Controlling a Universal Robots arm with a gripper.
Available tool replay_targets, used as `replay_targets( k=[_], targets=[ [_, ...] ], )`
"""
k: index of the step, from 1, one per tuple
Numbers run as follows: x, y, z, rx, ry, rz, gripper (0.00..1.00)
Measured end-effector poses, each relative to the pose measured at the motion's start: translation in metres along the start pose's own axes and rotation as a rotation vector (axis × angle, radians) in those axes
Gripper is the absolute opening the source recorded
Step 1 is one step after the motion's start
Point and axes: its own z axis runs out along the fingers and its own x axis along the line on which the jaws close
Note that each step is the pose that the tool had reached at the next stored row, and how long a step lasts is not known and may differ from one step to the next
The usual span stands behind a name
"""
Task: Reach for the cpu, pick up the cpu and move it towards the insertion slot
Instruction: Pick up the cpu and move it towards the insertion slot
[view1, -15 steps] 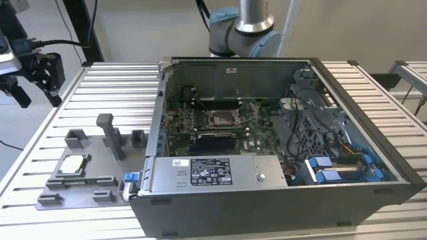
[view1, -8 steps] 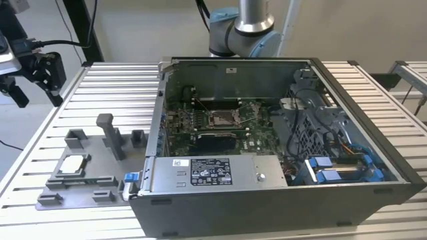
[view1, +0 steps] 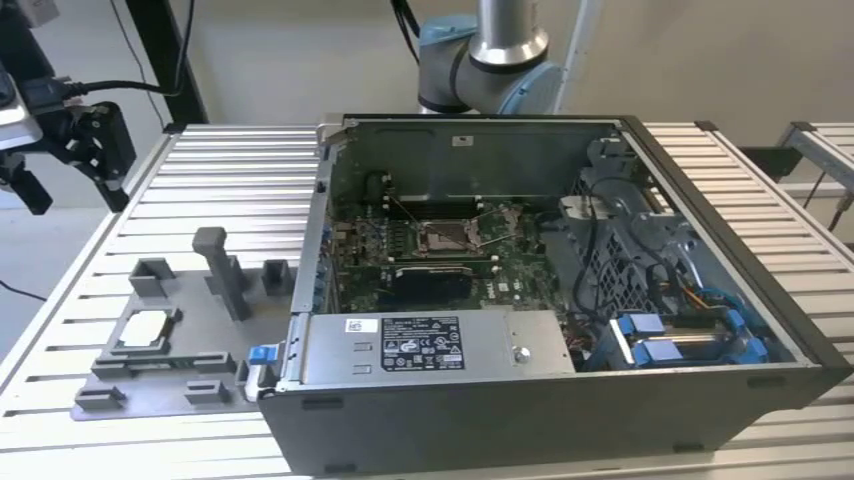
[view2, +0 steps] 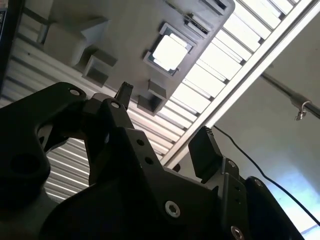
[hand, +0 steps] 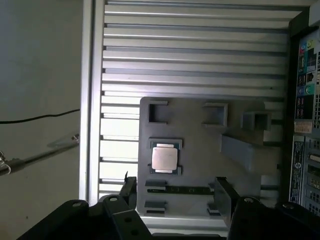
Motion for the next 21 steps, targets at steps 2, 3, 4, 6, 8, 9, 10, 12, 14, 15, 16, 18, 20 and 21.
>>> replay_targets(
  k=[2, 3, 4, 6, 8, 9, 10, 12, 14, 15, 16, 18, 20, 21],
  targets=[
    [0.0, -0.0001, 0.0011, 0.0, -0.0001, 0.0, 1.0],
    [0.0, -0.0001, 0.0019, -0.0001, -0.0001, 0.0, 1.0],
    [0.0, -0.0001, 0.0028, -0.0001, -0.0001, 0.0, 1.0],
    [0.0, -0.0002, 0.005, 0.0, -0.0001, 0.0, 1.0],
    [0.0, -0.0003, 0.0078, -0.0001, -0.0001, 0.0, 1.0],
    [0.0, -0.0004, 0.0092, 0.0, -0.0001, 0.0, 1.0],
    [0.0, -0.0004, 0.0107, 0.0, 0.0, 0.0, 1.0],
    [0.0, -0.0005, 0.0137, 0.0, 0.0, 0.0, 1.0],
    [0.0, -0.0006, 0.0162, 0.0, 0.0, 0.0, 1.0],
    [0.0, -0.0006, 0.0174, -0.0001, -0.0001, 0.0, 1.0],
    [0.0, -0.0007, 0.0188, -0.0003, -0.0001, 0.0, 1.0],
    [0.0, -0.0008, 0.0216, -0.0006, -0.0002, 0.0, 1.0],
    [0.0, -0.0009, 0.0242, -0.0006, -0.0001, 0.0, 1.0],
    [0.0, -0.001, 0.0255, -0.0007, -0.0001, 0.0, 1.0]
  ],
)
